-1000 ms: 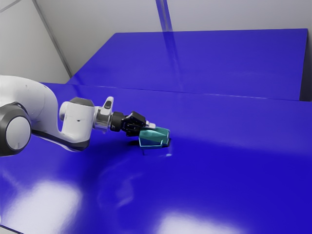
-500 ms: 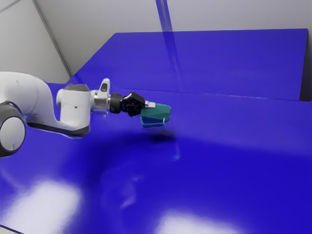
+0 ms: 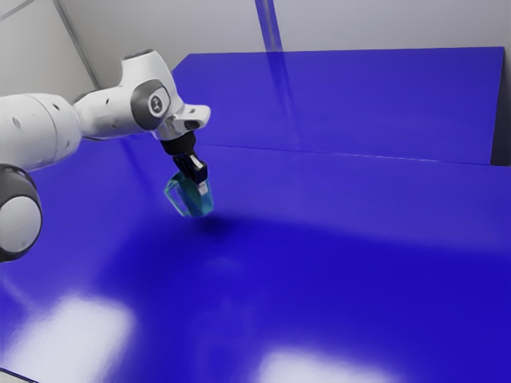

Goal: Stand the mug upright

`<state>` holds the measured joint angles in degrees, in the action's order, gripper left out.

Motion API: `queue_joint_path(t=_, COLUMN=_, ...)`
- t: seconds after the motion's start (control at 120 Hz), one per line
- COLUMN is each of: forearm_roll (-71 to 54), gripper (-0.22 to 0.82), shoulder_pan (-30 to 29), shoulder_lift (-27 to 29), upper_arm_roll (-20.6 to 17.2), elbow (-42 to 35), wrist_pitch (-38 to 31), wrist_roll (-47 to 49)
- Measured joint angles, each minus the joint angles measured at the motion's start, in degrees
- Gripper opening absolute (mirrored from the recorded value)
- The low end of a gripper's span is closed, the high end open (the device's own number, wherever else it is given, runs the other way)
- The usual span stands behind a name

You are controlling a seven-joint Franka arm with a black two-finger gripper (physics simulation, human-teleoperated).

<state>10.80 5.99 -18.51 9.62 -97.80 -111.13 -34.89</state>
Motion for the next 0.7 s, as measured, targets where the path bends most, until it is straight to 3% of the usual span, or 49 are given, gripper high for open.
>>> queue_joint_path(t=0.308, forearm_roll=-5.2, gripper=-0.17, shoulder_pan=0.6, shoulder_lift=-3.6, upper_arm_roll=-0.4, elbow=-2.6, wrist_pitch=-7.3, wrist_roll=15.4)
queue_joint_path(t=0.517, forearm_roll=-5.0, gripper=0.26, shoulder_pan=0.6, shoulder_lift=-3.6, upper_arm_roll=-0.5, elbow=-2.5, wrist_pitch=-8.7, wrist_roll=22.1)
queue_joint_path(t=0.7, forearm_roll=-5.0, gripper=0.45, shoulder_pan=0.6, shoulder_lift=-2.0, upper_arm_roll=-0.5, elbow=-2.2, wrist_pitch=-8.8, wrist_roll=26.3)
